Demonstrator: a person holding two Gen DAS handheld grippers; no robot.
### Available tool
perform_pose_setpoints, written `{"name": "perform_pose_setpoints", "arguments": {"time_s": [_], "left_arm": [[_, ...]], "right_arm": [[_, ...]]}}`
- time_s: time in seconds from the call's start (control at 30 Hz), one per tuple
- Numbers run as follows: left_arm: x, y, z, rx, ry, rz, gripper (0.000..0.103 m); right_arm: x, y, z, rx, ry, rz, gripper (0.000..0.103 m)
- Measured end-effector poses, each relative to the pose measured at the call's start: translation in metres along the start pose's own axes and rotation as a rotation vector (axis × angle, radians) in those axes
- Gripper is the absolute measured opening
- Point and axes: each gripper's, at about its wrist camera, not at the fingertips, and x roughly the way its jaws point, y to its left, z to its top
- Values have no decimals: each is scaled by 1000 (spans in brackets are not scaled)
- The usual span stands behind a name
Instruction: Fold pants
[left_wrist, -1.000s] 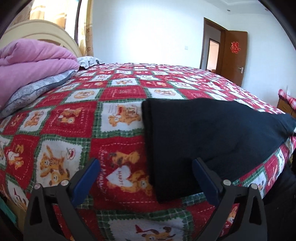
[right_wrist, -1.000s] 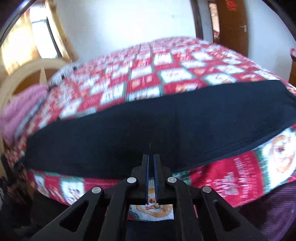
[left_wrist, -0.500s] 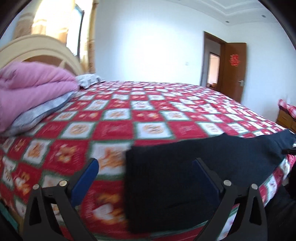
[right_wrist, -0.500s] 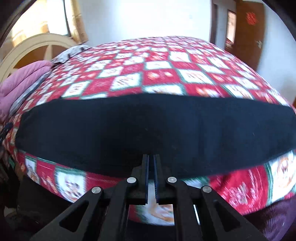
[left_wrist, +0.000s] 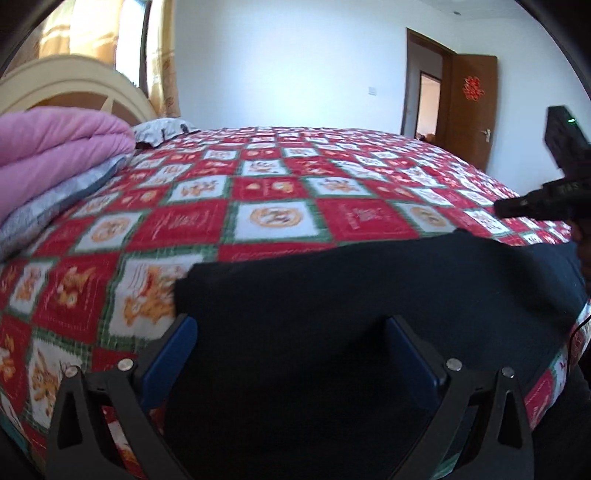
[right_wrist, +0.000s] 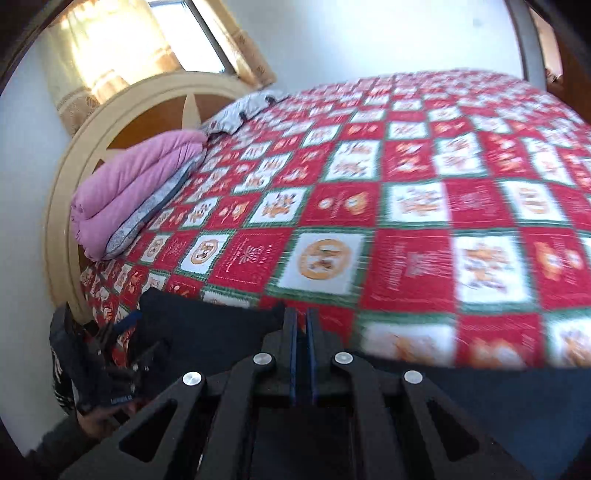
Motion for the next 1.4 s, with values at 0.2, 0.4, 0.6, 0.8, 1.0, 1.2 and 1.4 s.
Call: {"name": "perform_pose_setpoints", "arguments": {"time_s": [0.2, 0.4, 0.6, 0.8, 1.0, 1.2, 1.4], "left_arm": [[6, 13, -11, -38, -2, -12, 103], [7, 16, -13, -57, -10, -27, 103], [9, 17, -12, -59, -8, -30, 103], [9, 18, -13, -59, -10, -31, 103], [9, 18, -15, -59, -22, -33, 103], [9, 19, -16, -57, -33, -37, 103], [8, 19, -17, -57, -41, -37, 103]], "right_arm": [[55, -9, 4, 110, 118, 74, 5], [61, -17, 1, 181, 100, 148, 5], [52, -11, 6, 172, 71, 129, 56], [61, 10, 1, 64, 104, 68, 38], [67, 1, -2, 109, 108, 94, 9], [62, 2, 0, 103, 69, 45, 6], [47, 8, 6, 92, 7, 34, 5]]}}
